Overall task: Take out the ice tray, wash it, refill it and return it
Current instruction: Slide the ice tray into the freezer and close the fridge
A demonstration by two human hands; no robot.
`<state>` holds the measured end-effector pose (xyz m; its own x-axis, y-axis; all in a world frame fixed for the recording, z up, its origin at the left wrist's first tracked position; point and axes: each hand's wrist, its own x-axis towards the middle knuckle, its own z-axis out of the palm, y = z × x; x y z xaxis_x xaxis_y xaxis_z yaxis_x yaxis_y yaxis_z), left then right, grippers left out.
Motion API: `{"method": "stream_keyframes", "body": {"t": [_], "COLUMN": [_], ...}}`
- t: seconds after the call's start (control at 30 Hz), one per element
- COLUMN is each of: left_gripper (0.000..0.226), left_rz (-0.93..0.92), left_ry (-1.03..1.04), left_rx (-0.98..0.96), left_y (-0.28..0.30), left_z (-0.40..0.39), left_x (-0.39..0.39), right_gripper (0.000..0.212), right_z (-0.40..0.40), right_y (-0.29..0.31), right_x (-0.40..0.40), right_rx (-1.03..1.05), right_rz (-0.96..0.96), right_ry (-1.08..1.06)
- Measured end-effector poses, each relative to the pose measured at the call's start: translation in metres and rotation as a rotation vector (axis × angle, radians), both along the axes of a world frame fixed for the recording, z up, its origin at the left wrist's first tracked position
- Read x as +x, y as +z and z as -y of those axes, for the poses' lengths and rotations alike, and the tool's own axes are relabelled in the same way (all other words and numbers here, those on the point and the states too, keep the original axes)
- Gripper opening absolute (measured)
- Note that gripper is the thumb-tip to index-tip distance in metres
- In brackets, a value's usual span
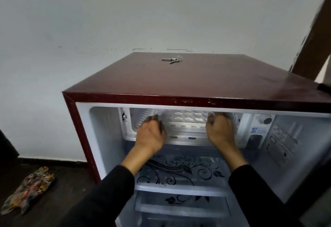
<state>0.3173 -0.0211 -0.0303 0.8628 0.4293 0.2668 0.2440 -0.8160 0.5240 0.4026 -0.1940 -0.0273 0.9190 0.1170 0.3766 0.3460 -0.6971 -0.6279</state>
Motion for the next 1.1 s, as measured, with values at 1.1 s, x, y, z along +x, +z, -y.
{"method": "stream_keyframes", "body": {"t": [1.1], "left_gripper": [0.057], "left_rz": [0.262], "left_ry": [-0.400], "left_rx": [-0.142], "left_y": [0.038], "left_z": [0.279], "left_x": [-0.358], "right_gripper": [0.047], "right_z": [0.245], "right_y": [0.041], "right_x": [-0.412], "right_rx": [0.211], "right_rz": [0.327], "right_ry": [0.030]}}
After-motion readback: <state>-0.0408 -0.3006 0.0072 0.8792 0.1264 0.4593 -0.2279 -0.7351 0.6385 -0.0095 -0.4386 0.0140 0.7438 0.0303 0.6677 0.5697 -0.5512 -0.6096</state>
